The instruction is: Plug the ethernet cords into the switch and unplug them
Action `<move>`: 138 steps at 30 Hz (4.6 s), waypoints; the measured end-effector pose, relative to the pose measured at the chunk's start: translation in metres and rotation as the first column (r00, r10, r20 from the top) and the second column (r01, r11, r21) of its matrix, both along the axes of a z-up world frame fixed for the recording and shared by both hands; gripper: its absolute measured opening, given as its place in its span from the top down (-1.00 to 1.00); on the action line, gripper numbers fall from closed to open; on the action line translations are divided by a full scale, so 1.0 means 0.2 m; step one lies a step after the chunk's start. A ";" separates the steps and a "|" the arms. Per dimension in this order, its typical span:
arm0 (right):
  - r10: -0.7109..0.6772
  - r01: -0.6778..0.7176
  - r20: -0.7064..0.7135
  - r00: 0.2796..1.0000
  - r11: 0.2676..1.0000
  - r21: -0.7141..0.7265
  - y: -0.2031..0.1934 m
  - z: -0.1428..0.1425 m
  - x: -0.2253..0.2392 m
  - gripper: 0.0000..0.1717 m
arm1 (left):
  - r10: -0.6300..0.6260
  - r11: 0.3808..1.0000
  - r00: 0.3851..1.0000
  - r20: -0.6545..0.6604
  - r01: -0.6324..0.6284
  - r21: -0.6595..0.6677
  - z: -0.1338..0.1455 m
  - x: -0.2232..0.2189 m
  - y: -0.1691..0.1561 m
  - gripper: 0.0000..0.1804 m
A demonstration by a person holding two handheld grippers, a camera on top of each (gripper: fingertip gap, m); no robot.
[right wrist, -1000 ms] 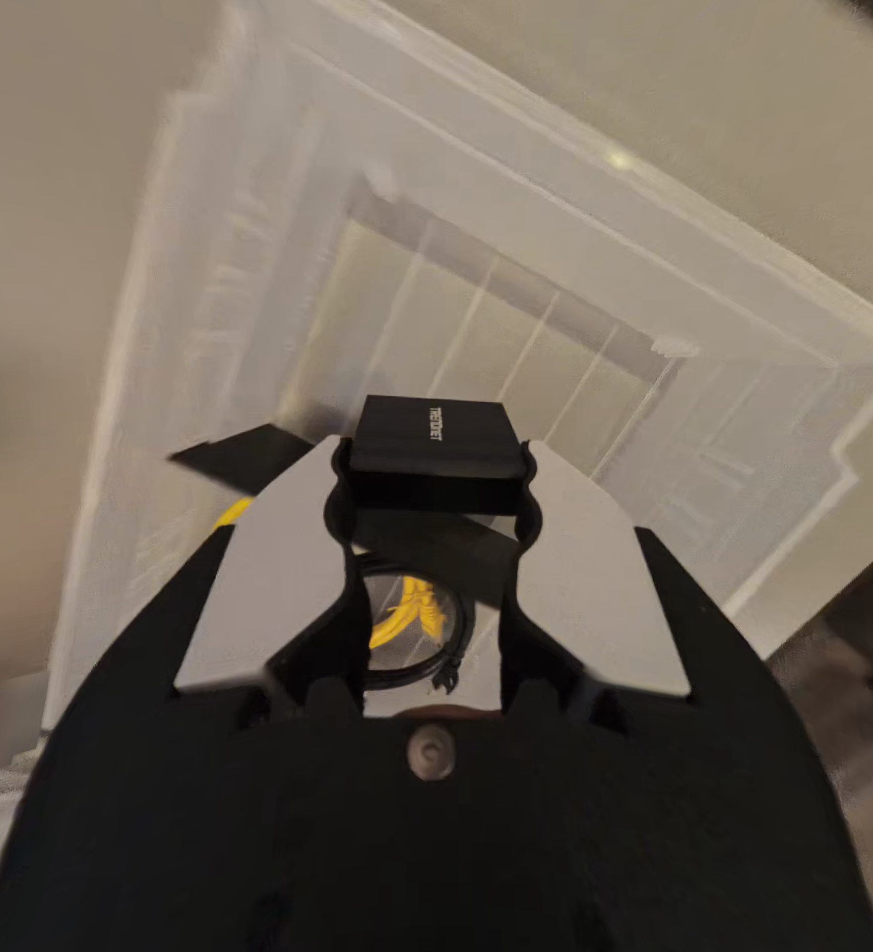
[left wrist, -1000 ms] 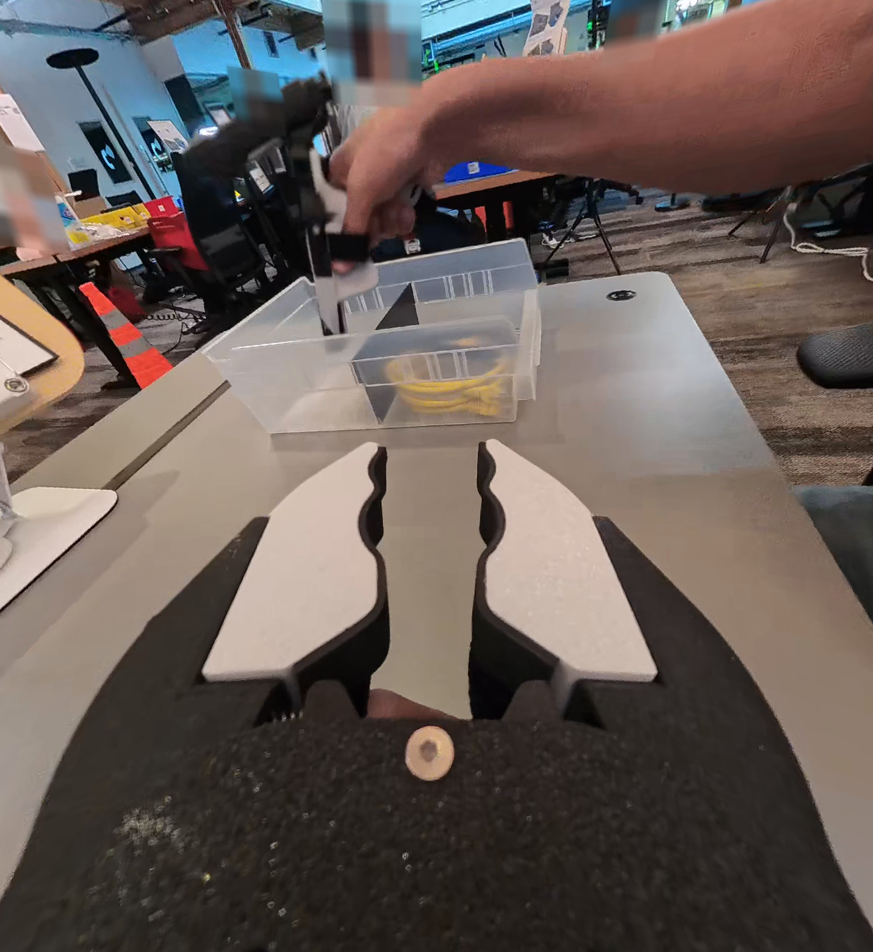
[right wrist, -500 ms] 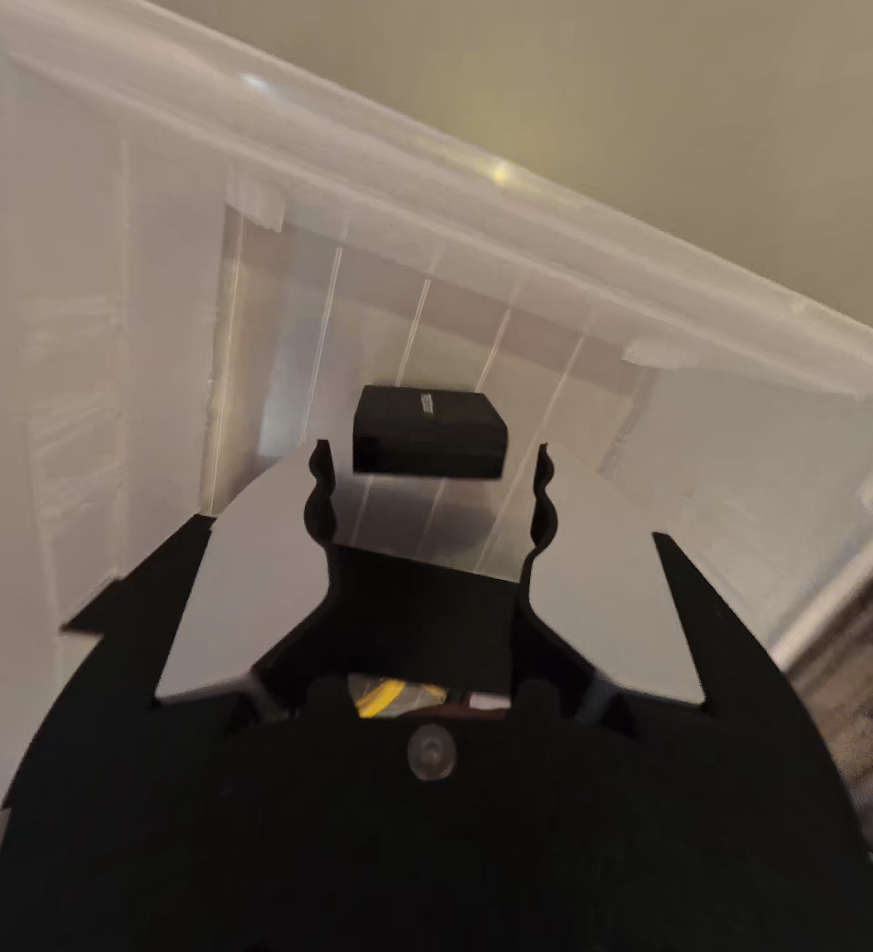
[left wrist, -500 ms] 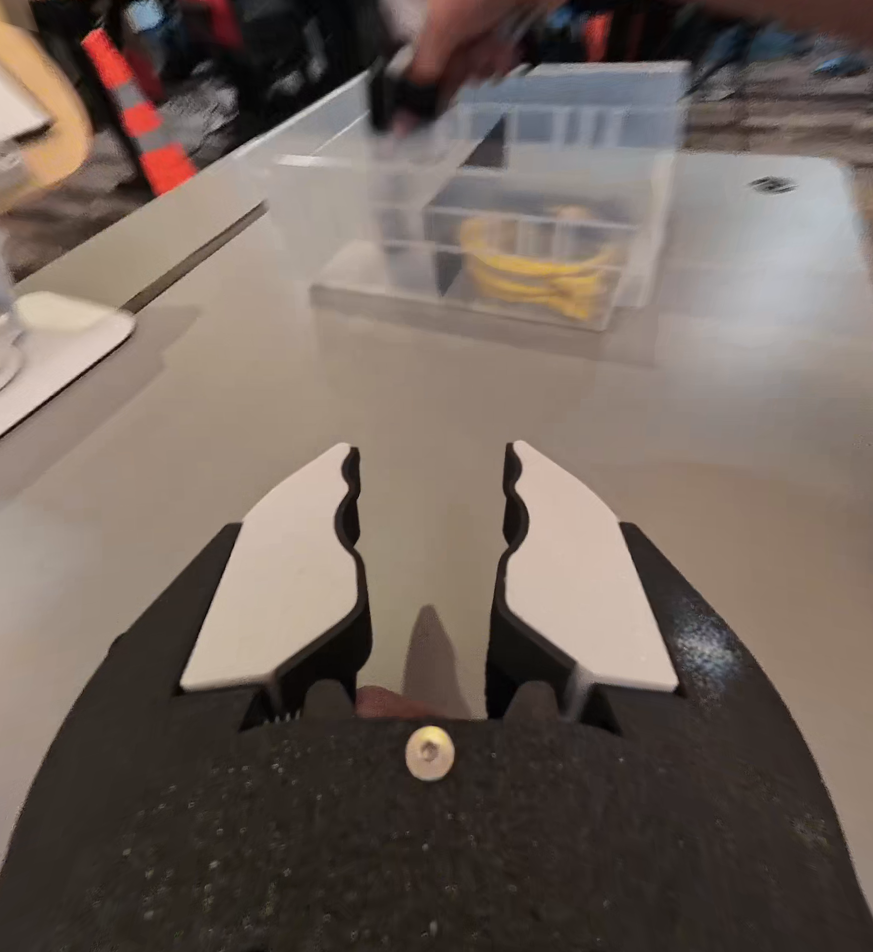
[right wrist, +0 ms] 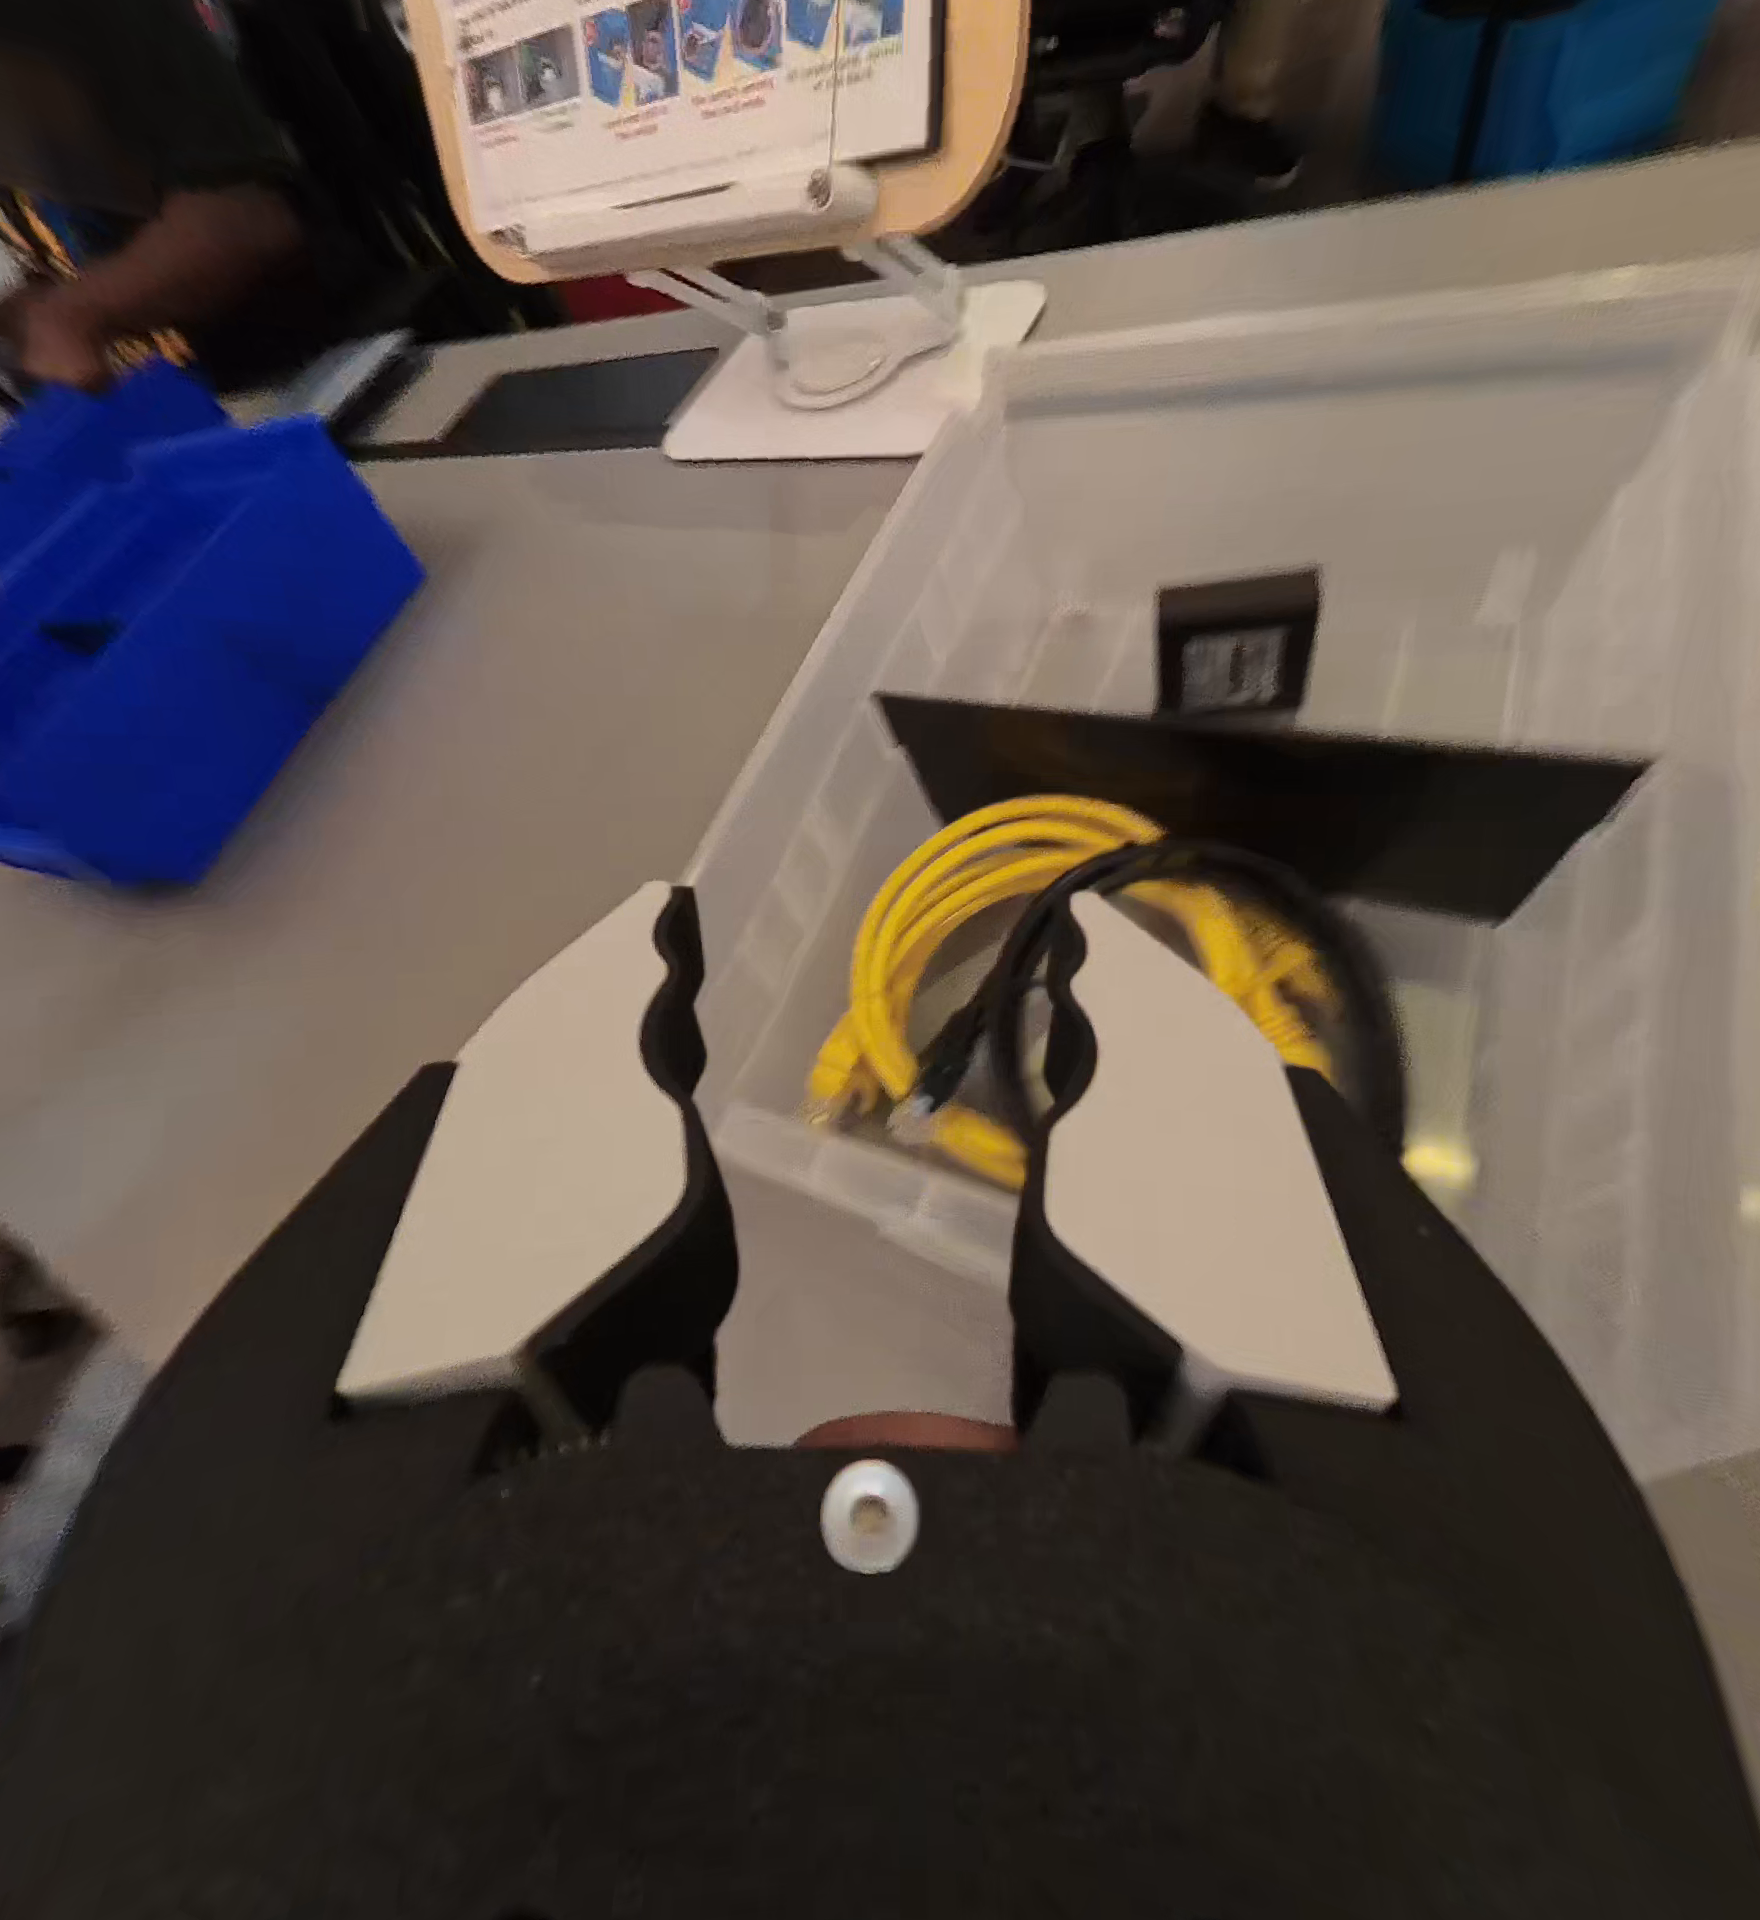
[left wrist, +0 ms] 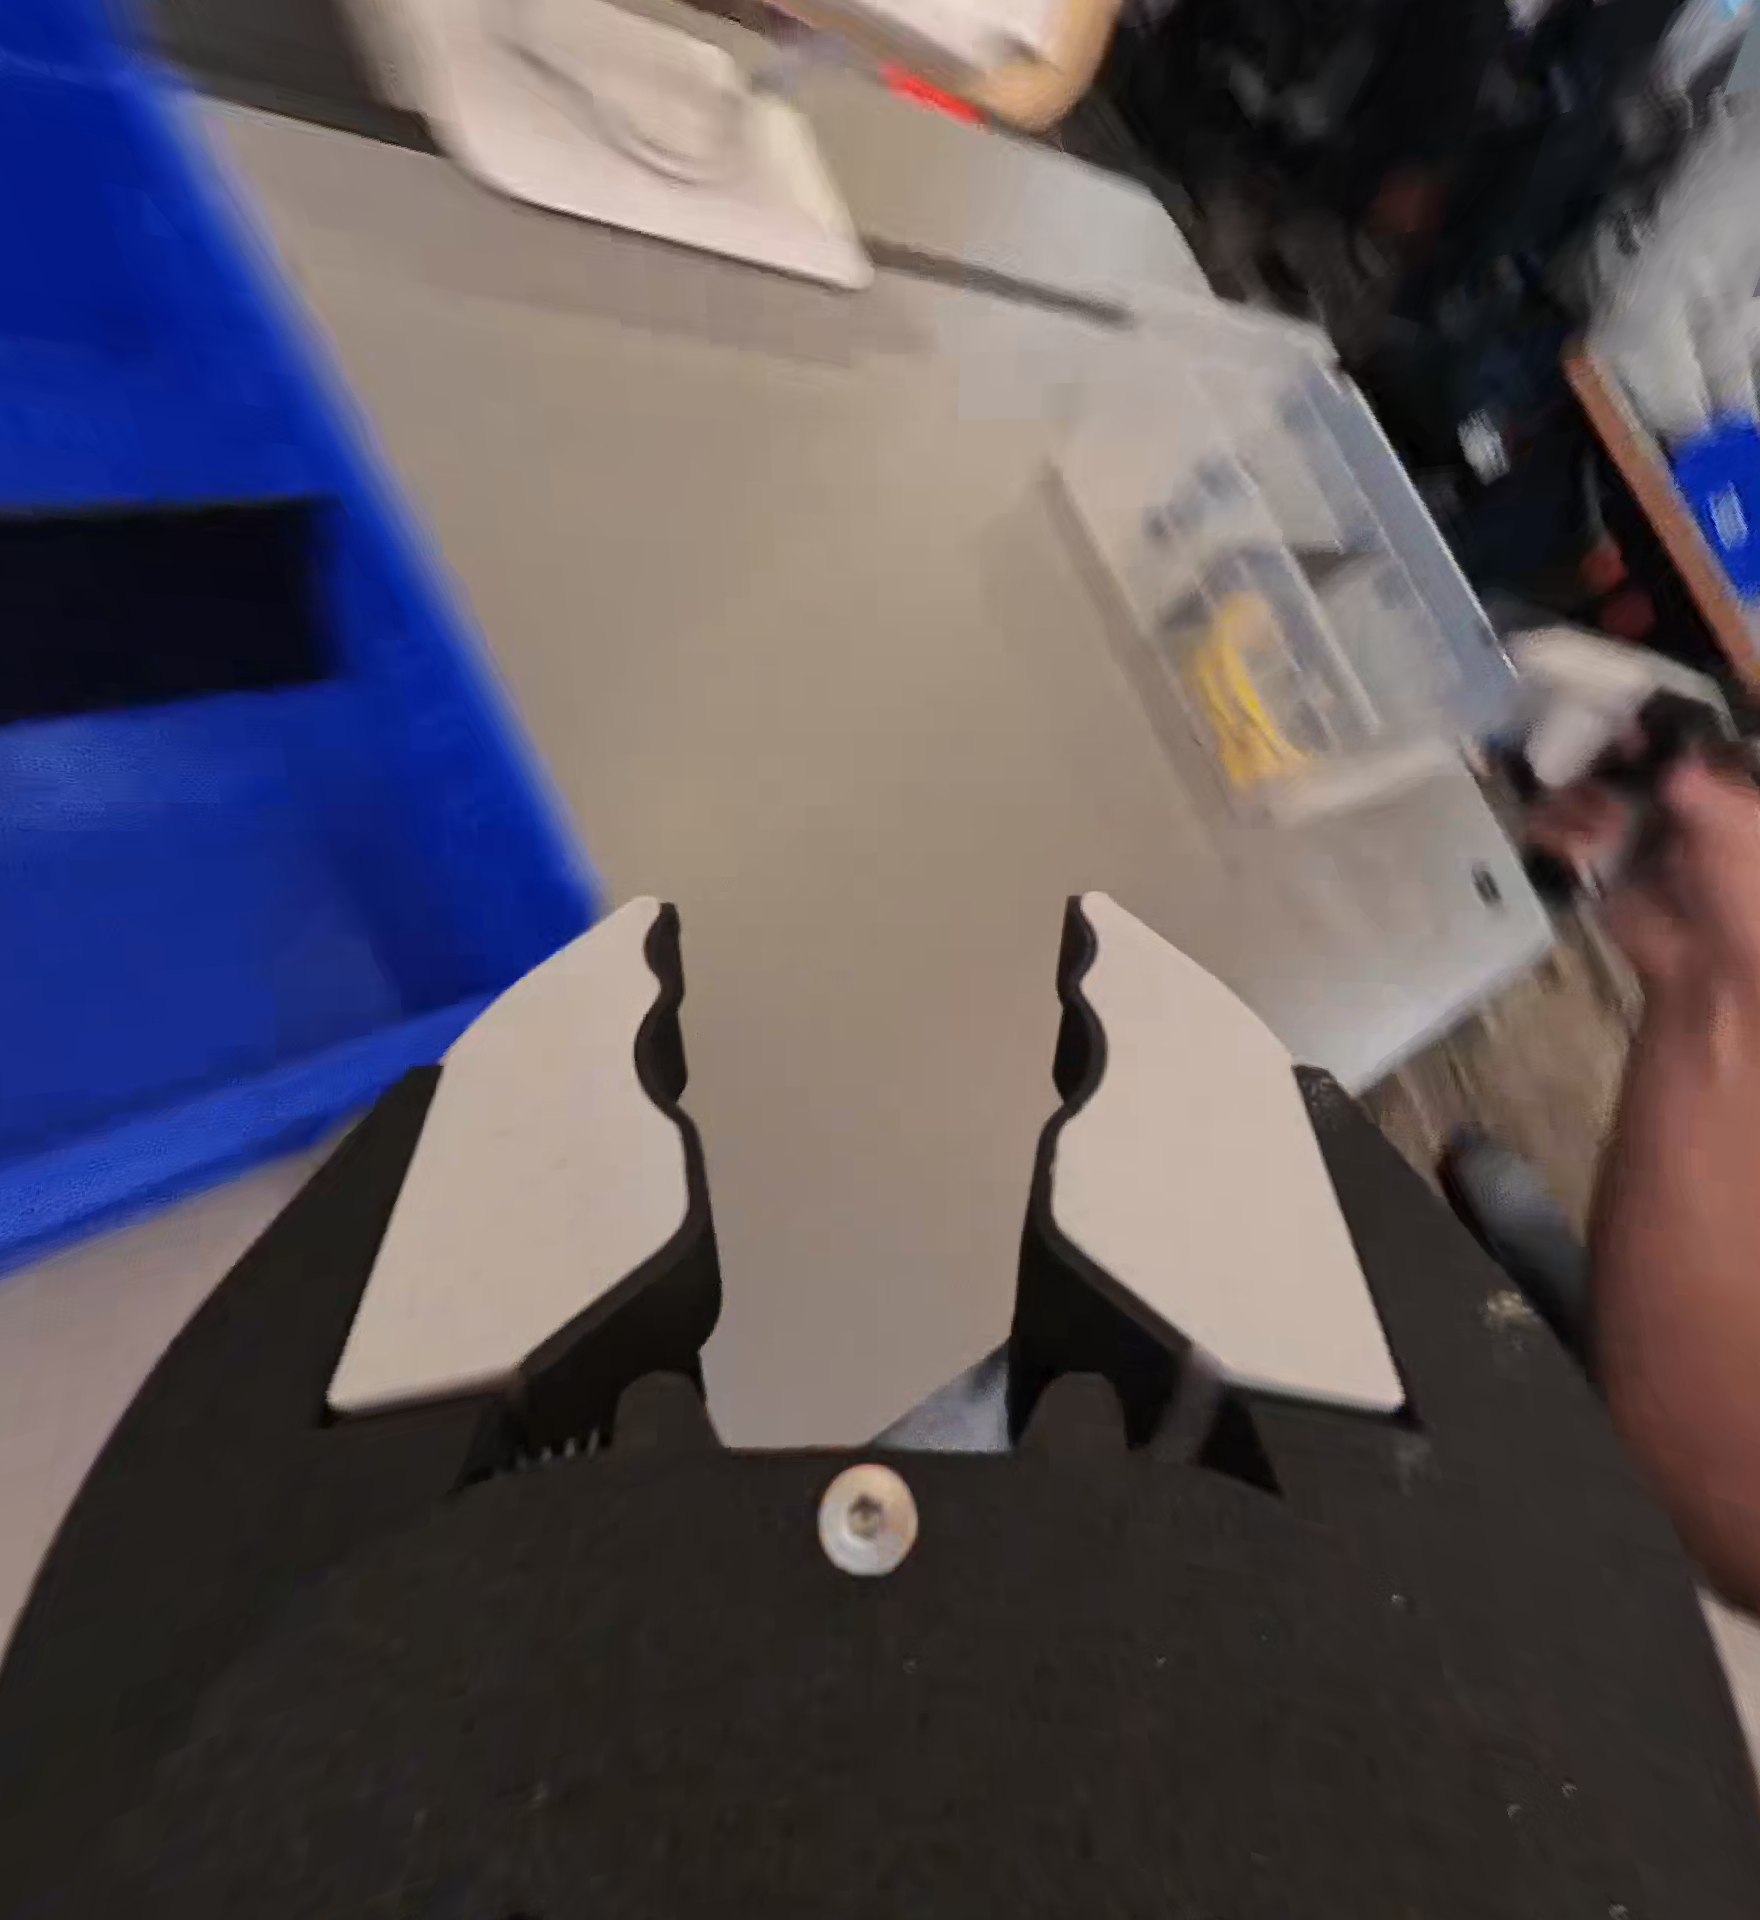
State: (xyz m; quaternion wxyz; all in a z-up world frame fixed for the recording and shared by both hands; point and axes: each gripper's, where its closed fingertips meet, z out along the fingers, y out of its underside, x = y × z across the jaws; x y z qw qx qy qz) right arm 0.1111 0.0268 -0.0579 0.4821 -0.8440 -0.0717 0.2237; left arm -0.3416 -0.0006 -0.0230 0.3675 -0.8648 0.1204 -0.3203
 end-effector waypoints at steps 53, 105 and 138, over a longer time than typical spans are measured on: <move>-0.403 0.304 0.265 0.876 0.888 0.345 -0.18 -0.23 0.21 0.32 | 0.263 0.873 0.924 -0.279 -0.104 0.477 -0.33 0.11 -0.17 0.23; -0.201 0.150 0.278 0.939 0.969 0.195 0.09 -0.35 -1.15 0.95 | 0.429 0.890 0.835 -0.344 -0.324 0.322 -0.54 0.15 0.20 0.94; -0.167 -0.092 0.474 0.865 0.874 0.477 -0.38 -0.21 -0.99 0.25 | 0.448 0.891 0.859 -0.248 -0.404 0.208 -0.58 -1.08 0.41 0.93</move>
